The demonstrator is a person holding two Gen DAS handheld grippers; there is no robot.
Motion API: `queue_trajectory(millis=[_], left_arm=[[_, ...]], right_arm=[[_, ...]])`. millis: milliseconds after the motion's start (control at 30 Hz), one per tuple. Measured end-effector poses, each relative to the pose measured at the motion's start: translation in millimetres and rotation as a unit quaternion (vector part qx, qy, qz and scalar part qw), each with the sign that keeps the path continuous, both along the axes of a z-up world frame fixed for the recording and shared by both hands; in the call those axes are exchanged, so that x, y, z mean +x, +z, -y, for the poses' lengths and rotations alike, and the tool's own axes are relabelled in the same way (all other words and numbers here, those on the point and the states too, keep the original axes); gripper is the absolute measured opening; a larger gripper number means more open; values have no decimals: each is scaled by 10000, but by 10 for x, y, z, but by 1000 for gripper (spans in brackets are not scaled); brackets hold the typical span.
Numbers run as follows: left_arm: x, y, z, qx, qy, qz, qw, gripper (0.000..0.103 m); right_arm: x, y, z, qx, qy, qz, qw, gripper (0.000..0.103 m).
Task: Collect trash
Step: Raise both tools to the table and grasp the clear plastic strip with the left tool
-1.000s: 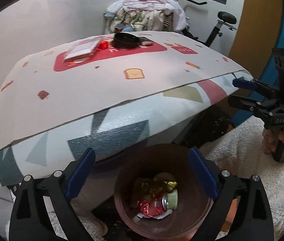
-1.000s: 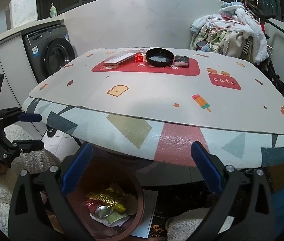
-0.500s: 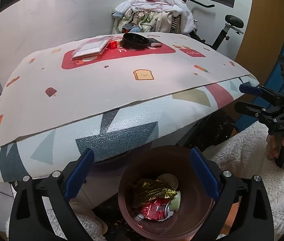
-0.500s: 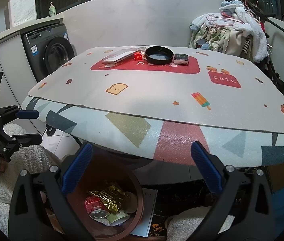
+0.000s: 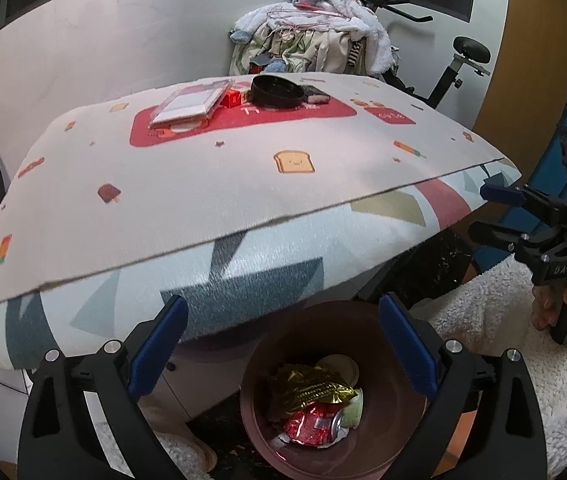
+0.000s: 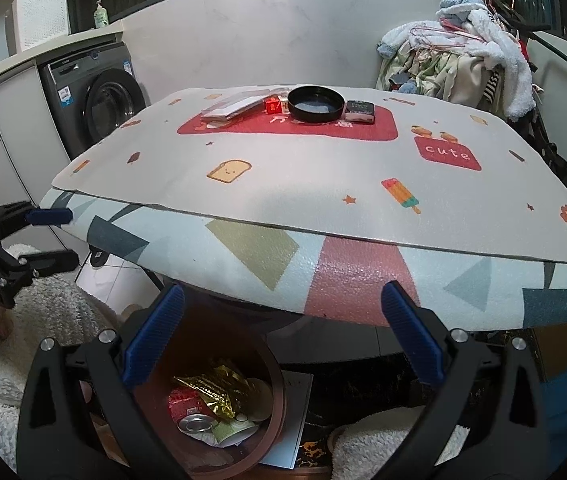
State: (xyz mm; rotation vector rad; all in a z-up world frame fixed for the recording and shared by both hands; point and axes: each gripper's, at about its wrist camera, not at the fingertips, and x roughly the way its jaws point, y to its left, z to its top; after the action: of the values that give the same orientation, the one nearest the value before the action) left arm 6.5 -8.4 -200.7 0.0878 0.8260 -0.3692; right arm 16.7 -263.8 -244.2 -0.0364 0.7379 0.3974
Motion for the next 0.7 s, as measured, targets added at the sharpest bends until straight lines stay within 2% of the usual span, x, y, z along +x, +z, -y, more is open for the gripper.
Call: queue_trajectory(millis=[100, 267, 500, 700], left_arm=[[77, 91, -16, 29, -102, 113, 9999, 94], [410, 318, -60, 353, -34, 363, 9987, 94], [1353, 513, 77, 1234, 113, 805, 9890, 94], [2313, 341, 278, 1851, 315, 626, 9802, 94]], right_arm=[[66, 6, 10, 35, -46, -120, 9999, 97], [248, 103, 64, 139, -227, -159, 9995, 97], [741, 349, -8, 48, -238, -84, 9997, 97], [1268, 426, -4, 146, -322, -178, 9992, 97]])
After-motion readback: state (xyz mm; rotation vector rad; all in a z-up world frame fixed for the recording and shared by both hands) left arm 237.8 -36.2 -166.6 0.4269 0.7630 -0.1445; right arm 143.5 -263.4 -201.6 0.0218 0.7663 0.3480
